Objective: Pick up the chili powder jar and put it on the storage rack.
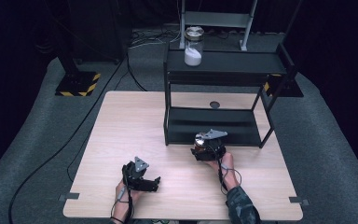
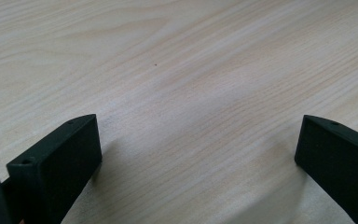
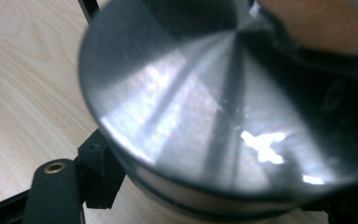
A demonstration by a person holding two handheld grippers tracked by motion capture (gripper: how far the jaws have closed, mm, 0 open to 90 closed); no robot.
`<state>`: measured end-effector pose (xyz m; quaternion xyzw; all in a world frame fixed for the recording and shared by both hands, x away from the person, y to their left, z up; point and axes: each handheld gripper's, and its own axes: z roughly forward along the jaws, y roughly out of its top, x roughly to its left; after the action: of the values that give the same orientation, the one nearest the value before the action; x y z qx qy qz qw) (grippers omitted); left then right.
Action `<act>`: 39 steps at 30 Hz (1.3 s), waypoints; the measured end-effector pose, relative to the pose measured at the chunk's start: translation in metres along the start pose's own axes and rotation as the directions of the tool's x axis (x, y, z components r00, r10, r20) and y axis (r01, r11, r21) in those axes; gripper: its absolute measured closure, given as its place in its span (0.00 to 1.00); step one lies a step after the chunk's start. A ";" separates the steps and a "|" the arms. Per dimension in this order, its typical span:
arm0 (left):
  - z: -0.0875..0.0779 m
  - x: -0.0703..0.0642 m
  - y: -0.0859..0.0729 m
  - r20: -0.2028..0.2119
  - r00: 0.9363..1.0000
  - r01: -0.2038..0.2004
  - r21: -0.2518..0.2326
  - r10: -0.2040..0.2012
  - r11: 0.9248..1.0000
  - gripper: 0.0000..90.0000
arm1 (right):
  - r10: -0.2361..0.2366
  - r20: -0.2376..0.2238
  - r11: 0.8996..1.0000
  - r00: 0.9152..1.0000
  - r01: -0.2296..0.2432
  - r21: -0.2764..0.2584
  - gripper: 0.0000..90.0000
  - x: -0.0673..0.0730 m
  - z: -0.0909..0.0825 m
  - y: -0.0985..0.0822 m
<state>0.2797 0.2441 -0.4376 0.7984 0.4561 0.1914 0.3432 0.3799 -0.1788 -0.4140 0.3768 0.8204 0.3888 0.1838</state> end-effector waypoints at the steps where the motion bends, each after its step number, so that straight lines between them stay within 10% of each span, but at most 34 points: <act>1: 0.000 0.000 0.000 0.000 1.000 -0.001 0.000 0.001 1.000 0.00 | -0.003 0.005 1.000 1.000 0.003 0.001 0.32 0.001 0.000 0.000; 39: 0.000 0.000 0.000 -0.001 1.000 0.000 0.000 0.000 1.000 0.00 | -0.029 0.005 0.981 1.000 0.028 0.192 0.34 -0.022 -0.043 0.041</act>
<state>0.2796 0.2440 -0.4376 0.7983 0.4563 0.1918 0.3432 0.3884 -0.2003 -0.3553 0.3824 0.8588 0.3037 0.1552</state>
